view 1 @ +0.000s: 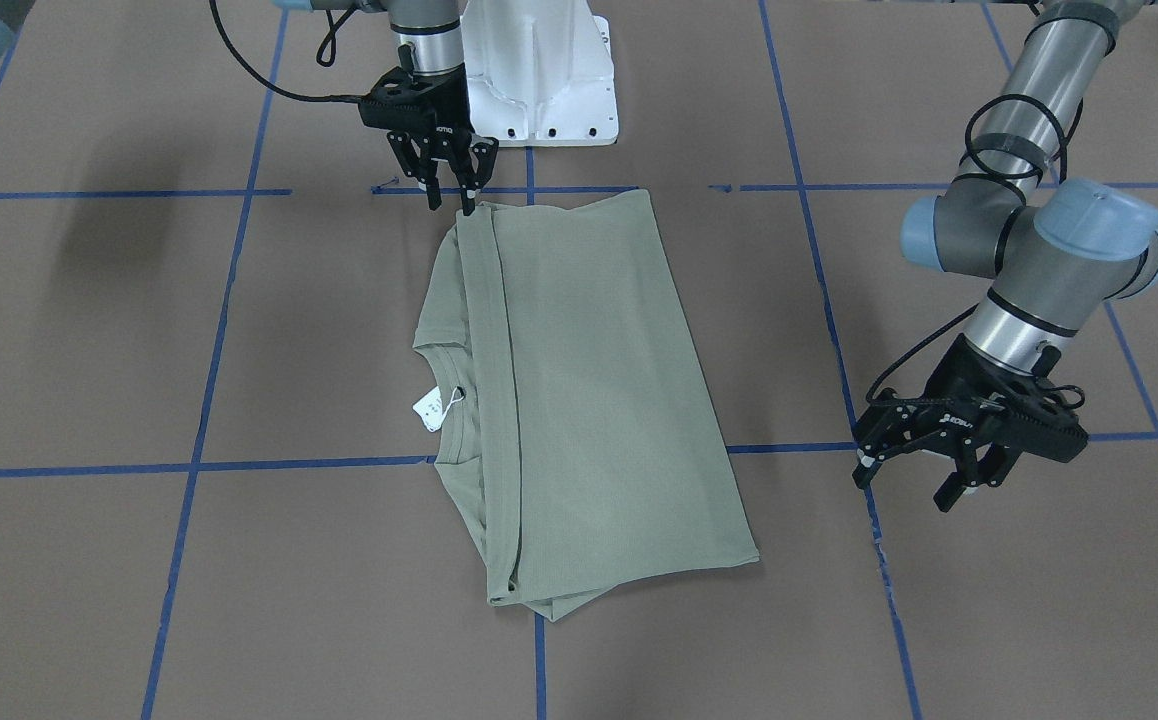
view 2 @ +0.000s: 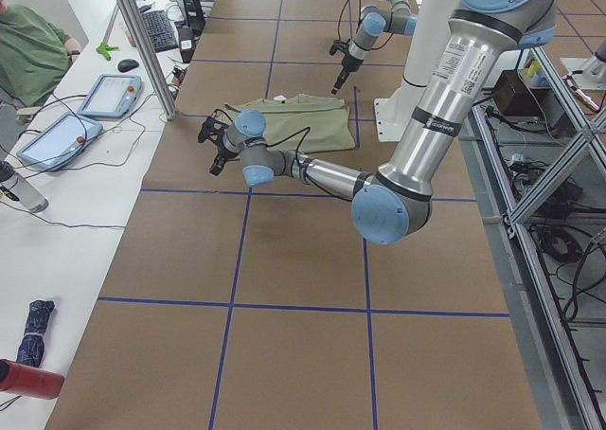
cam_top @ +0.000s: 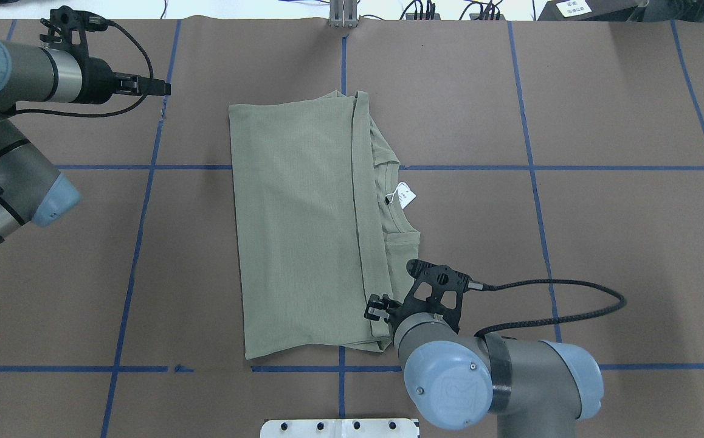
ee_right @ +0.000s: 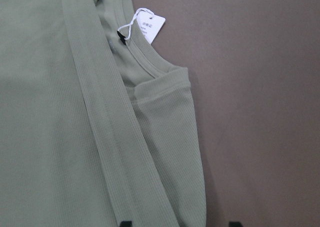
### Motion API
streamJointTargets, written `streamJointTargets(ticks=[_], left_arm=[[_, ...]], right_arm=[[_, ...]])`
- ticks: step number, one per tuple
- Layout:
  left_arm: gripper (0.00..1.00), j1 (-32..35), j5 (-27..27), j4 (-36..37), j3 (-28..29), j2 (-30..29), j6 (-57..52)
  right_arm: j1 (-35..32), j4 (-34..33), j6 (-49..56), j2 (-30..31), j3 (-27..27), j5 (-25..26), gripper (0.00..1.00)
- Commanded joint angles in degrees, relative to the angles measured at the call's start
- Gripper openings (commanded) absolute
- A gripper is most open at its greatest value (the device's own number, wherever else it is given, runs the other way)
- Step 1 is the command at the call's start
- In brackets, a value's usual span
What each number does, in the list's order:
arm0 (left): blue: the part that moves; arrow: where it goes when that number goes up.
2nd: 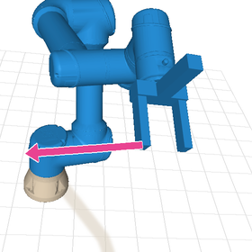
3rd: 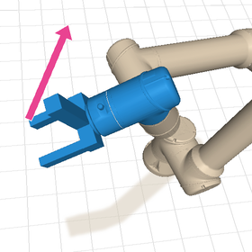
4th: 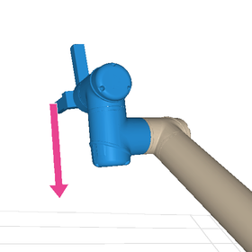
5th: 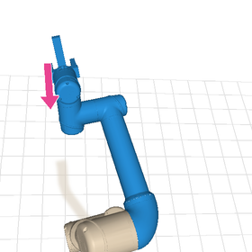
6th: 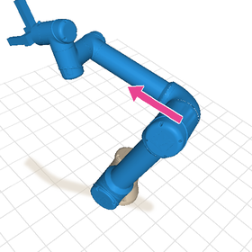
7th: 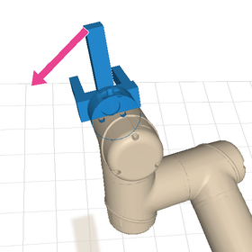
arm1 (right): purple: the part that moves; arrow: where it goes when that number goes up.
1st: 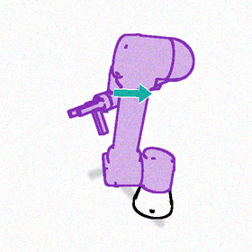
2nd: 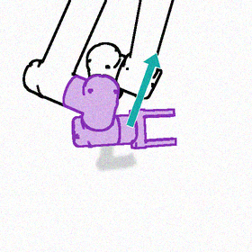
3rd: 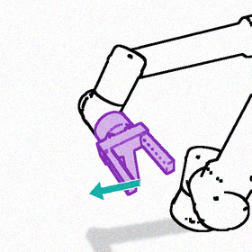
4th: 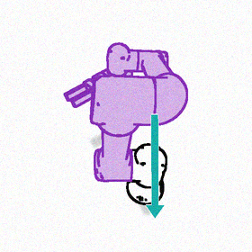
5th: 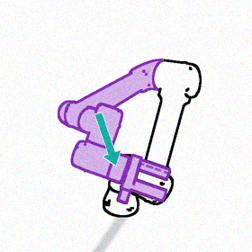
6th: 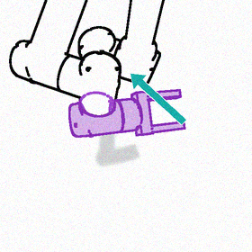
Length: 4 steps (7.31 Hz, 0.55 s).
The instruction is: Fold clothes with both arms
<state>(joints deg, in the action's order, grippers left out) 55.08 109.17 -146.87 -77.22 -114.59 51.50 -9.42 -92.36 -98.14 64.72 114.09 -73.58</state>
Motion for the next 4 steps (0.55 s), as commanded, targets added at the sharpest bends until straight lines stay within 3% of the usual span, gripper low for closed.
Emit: streamJointTargets(ticks=[1, 2, 4], left_arm=[[1.00, -0.41, 0.07, 0.00, -0.21, 0.07, 0.00], [1.00, -0.50, 0.07, 0.00, -0.21, 0.07, 0.00], [1.00, -0.50, 0.07, 0.00, -0.21, 0.07, 0.00]], right_arm=[[-7.34, -1.23, 15.20, -6.92, -8.12, -7.51, 1.00], [-9.80, -2.55, 18.74, -11.76, -14.10, -10.76, 1.00], [-10.70, -2.74, 23.07, -17.67, -23.69, -11.14, 0.93]])
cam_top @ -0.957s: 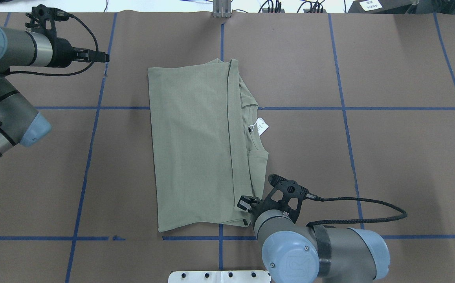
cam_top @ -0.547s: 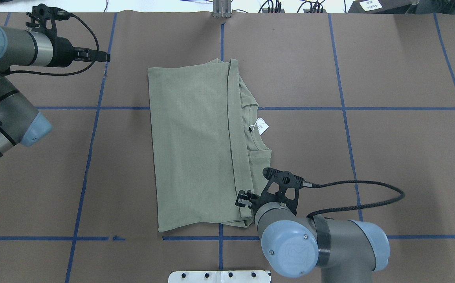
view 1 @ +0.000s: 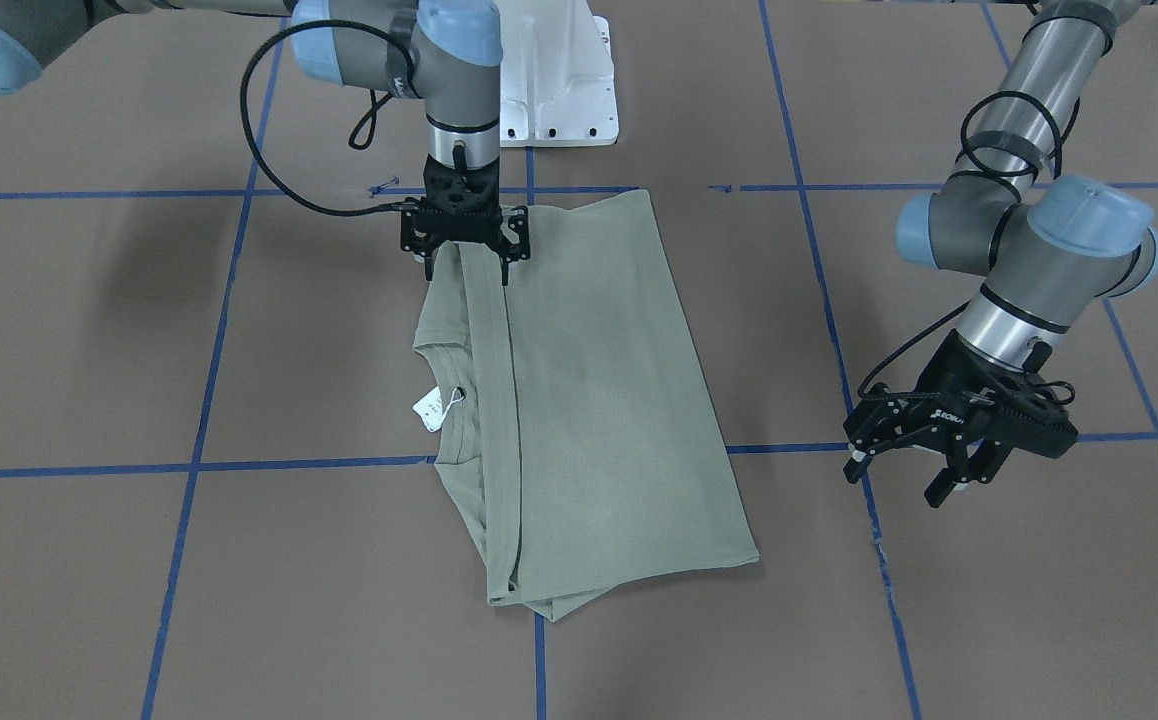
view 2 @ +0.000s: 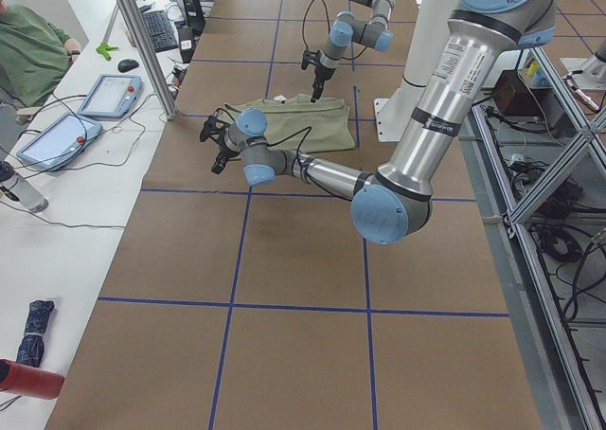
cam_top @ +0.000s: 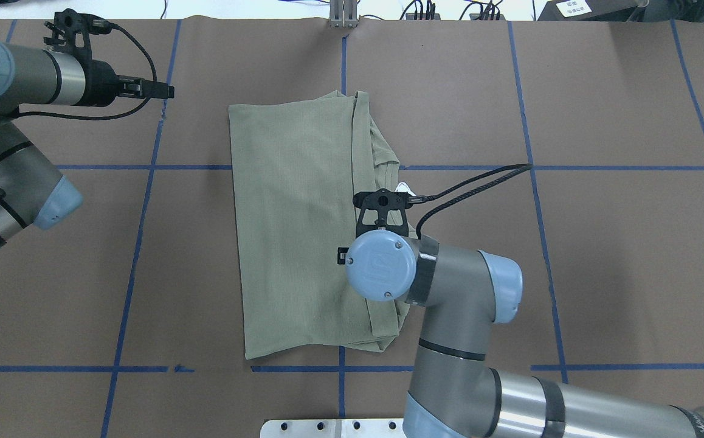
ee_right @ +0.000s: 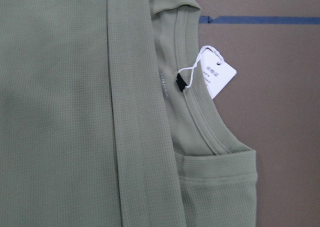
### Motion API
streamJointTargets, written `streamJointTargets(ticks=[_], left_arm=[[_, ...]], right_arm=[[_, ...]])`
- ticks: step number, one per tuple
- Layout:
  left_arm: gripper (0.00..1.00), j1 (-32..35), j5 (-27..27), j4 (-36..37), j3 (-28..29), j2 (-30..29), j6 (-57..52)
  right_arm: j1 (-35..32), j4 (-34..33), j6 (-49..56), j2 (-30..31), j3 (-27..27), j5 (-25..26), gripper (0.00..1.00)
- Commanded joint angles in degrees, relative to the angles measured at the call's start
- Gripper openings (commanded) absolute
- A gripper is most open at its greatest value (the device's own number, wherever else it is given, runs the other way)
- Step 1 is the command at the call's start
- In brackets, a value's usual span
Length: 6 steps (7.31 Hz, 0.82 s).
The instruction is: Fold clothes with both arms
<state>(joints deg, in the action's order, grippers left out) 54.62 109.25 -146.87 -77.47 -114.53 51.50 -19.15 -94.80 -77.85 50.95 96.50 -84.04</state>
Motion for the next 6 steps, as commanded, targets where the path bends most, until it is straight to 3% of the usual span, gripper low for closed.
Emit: streamJointTargets(ticks=[1, 2, 5, 6], left_arm=[[1.00, -0.30, 0.00, 0.00, 0.03, 0.10, 0.00], [1.00, -0.56, -0.09, 0.00, 0.03, 0.10, 0.00], [1.00, -0.65, -0.09, 0.00, 0.12, 0.18, 0.00], [1.00, -0.65, -0.09, 0.00, 0.21, 0.18, 0.00]], right_arm=[[-1.59, -1.95, 4.79, -6.71, -9.63, -0.77, 0.85], [-1.68, -3.28, 6.47, -7.61, -10.80, -0.77, 0.78], [-1.68, -3.47, 12.27, -8.40, -12.39, -0.60, 0.70], [-1.68, -3.55, 12.89, -8.41, -12.48, -0.42, 0.53]])
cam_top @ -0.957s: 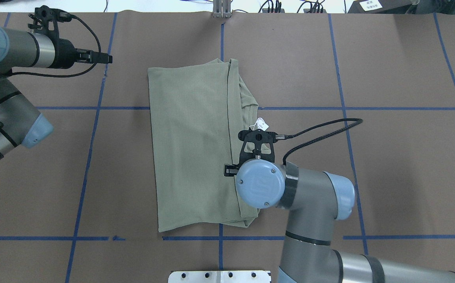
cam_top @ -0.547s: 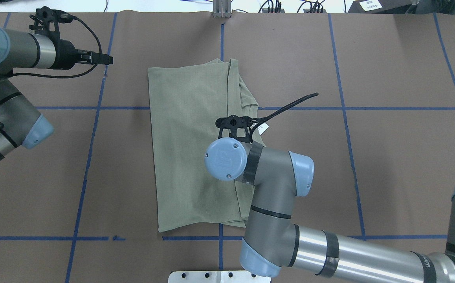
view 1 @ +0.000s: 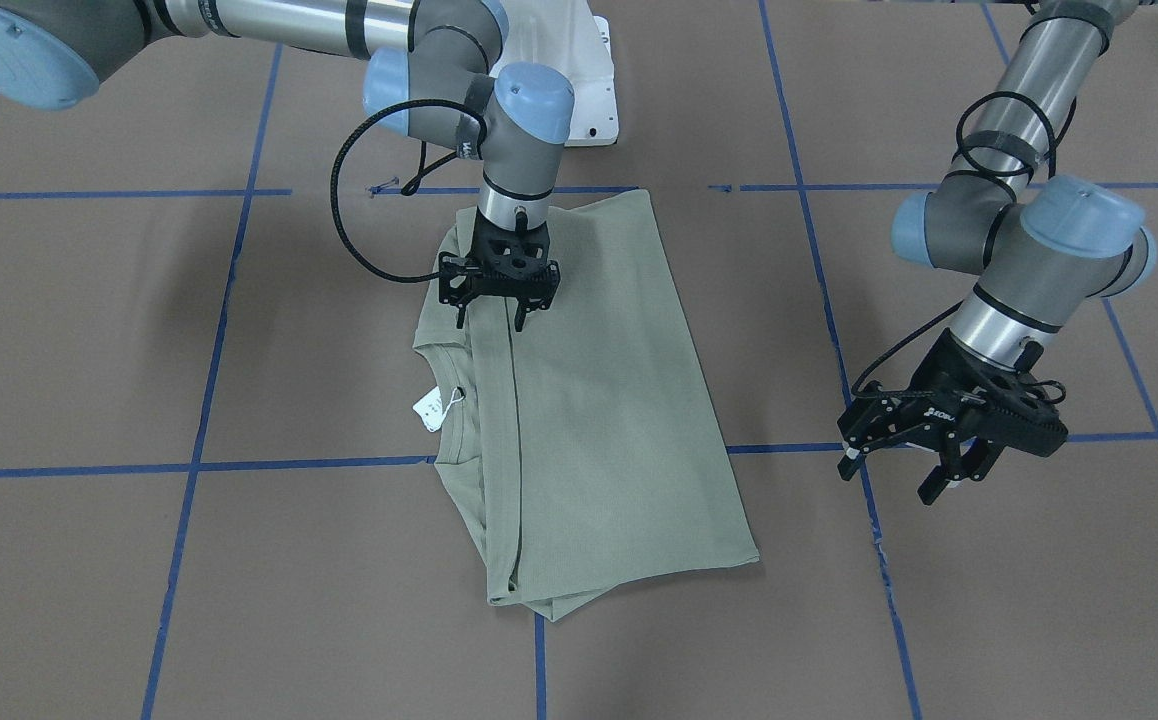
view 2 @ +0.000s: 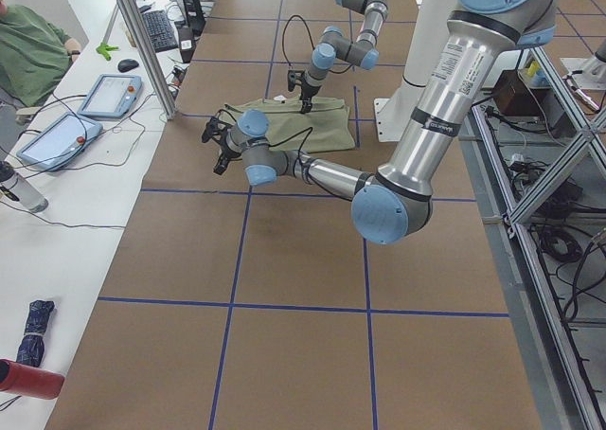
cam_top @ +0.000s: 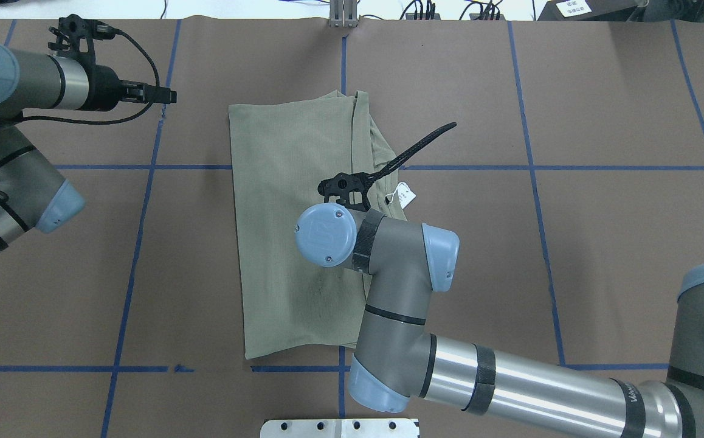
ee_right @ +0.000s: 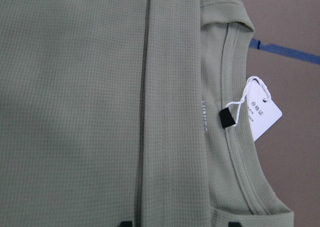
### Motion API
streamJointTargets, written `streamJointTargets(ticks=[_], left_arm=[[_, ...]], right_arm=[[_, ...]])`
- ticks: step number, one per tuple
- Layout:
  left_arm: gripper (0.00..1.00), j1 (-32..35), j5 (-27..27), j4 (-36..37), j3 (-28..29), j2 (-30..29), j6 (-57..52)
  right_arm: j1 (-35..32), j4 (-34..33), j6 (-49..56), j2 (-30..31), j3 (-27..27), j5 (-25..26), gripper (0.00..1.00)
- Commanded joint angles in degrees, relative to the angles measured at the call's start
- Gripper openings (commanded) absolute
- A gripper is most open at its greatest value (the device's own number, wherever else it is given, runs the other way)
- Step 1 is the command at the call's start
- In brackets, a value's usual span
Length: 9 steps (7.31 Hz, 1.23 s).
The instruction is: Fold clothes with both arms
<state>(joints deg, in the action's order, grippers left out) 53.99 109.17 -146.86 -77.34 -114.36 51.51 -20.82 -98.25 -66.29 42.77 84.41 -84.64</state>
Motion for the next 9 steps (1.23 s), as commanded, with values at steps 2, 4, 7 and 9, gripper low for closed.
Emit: streamJointTargets(ticks=[2, 4, 7, 9], left_arm=[[1.00, -0.02, -0.01, 0.00, 0.09, 0.02, -0.01], [1.00, -0.02, -0.01, 0.00, 0.09, 0.10, -0.01], [1.00, -0.11, -0.01, 0.00, 0.09, 0.02, -0.01], [1.00, -0.37, -0.01, 0.00, 0.09, 0.02, 0.08]], right_arm=[[-0.01, -0.10, 2.21, -0.32, -0.39, 0.35, 0.28], [-0.01, -0.80, 4.84, -0.32, -0.30, 0.61, 0.00], [-1.40, -1.67, 5.11, -0.05, 0.92, 0.44, 0.00], [-2.55, -2.21, 6.68, 6.40, 7.82, 0.00, 0.00]])
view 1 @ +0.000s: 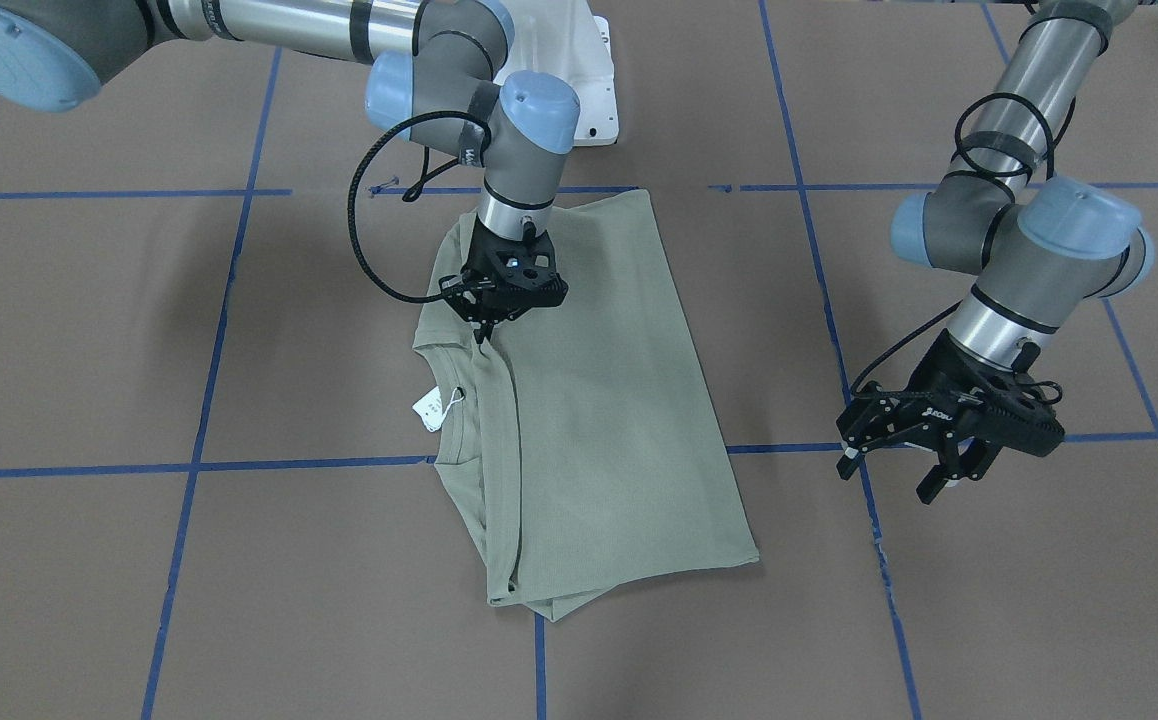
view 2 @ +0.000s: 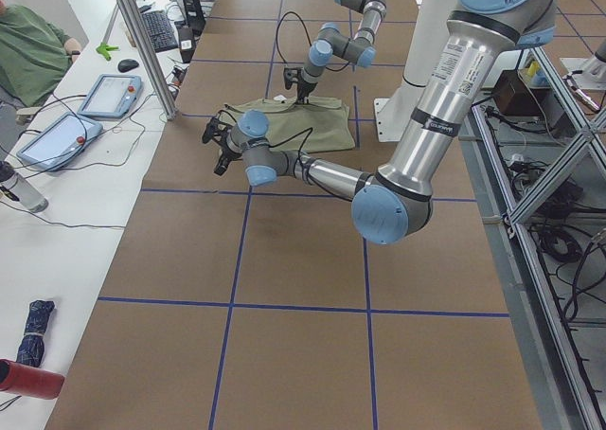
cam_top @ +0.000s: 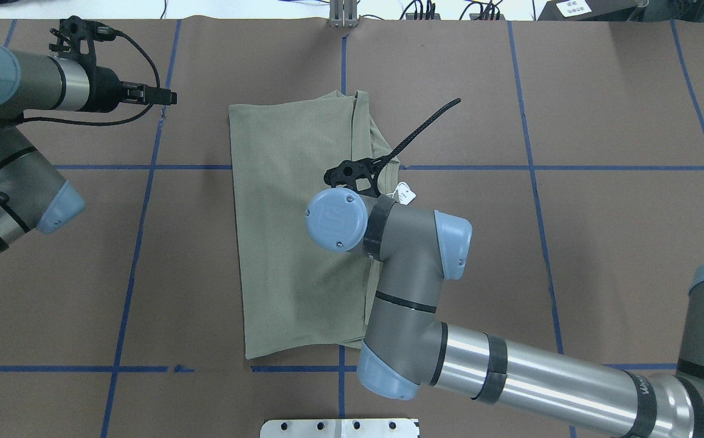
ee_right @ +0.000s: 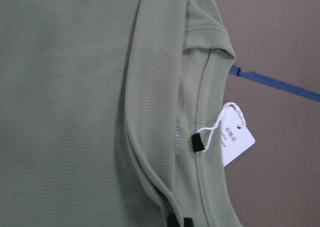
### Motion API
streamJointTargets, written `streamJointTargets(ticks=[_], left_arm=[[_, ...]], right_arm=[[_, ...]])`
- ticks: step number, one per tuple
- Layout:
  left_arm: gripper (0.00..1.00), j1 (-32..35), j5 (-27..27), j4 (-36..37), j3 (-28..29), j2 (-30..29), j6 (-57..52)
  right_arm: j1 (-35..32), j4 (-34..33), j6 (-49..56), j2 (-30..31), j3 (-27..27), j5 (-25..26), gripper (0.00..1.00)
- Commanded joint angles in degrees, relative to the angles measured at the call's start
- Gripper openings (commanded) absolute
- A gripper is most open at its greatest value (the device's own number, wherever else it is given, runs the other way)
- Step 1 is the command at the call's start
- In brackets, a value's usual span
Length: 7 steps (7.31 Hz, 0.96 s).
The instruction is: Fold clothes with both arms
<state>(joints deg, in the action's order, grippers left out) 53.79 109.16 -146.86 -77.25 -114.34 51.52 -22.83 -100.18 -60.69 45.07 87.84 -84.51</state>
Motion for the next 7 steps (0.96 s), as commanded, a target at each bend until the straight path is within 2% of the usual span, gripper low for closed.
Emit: streamJointTargets(ticks=[1, 2, 3, 4, 6, 7], left_arm=[[1.00, -0.27, -0.09, 0.00, -0.09, -0.01, 0.07], [1.00, -0.27, -0.09, 0.00, 0.00, -0.01, 0.07], [1.00, -0.27, -0.09, 0.00, 0.00, -0.01, 0.07], [1.00, -0.27, -0.09, 0.00, 0.00, -0.01, 0.07], [1.00, -0.35, -0.09, 0.00, 0.09, -0.01, -0.02], [1.00, -0.27, -0.09, 0.00, 0.09, -0.01, 0.07]], right_arm=[[-0.63, -0.19, 1.97, 8.41, 8.02, 0.30, 0.00], [-0.55, 0.16, 1.90, 10.63, 9.44, 0.31, 0.19], [-0.02, 0.68, 1.11, 10.65, 9.37, 0.48, 0.99], [-0.02, 0.86, 1.10, 10.22, 9.28, 0.31, 1.00], [-0.98, 7.24, -0.90, 9.60, 11.20, -1.87, 1.00], [-0.29, 7.02, -6.57, 9.60, 12.52, -3.80, 1.00]])
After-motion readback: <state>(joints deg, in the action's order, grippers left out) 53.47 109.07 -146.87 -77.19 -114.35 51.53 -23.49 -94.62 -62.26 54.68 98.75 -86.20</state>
